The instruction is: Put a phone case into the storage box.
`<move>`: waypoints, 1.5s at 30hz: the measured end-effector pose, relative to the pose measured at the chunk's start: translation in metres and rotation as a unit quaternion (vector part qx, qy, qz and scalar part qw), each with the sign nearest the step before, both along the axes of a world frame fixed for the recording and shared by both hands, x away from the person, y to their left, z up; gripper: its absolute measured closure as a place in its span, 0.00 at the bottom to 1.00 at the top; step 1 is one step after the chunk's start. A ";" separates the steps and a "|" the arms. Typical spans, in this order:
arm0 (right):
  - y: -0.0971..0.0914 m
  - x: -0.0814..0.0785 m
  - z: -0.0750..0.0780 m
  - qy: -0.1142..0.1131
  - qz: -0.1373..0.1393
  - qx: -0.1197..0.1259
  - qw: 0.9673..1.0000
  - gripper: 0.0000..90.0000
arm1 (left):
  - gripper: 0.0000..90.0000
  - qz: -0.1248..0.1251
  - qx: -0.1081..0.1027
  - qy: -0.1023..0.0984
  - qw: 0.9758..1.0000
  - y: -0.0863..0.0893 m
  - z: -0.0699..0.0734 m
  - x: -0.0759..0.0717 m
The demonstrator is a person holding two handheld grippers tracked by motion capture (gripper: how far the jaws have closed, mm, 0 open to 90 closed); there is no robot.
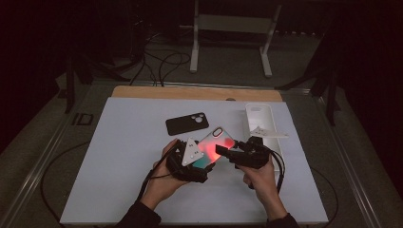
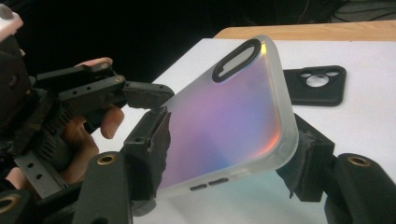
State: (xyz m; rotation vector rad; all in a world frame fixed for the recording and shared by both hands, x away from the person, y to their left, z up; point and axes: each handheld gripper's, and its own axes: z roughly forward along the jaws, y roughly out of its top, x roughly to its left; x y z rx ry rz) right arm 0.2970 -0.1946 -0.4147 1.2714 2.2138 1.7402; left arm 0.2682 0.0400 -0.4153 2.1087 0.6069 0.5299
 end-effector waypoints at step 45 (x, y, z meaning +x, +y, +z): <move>0.000 -0.016 0.015 -0.057 0.057 0.030 0.996 0.96 | 0.12 -0.059 -0.063 0.106 0.991 0.008 -0.014 0.011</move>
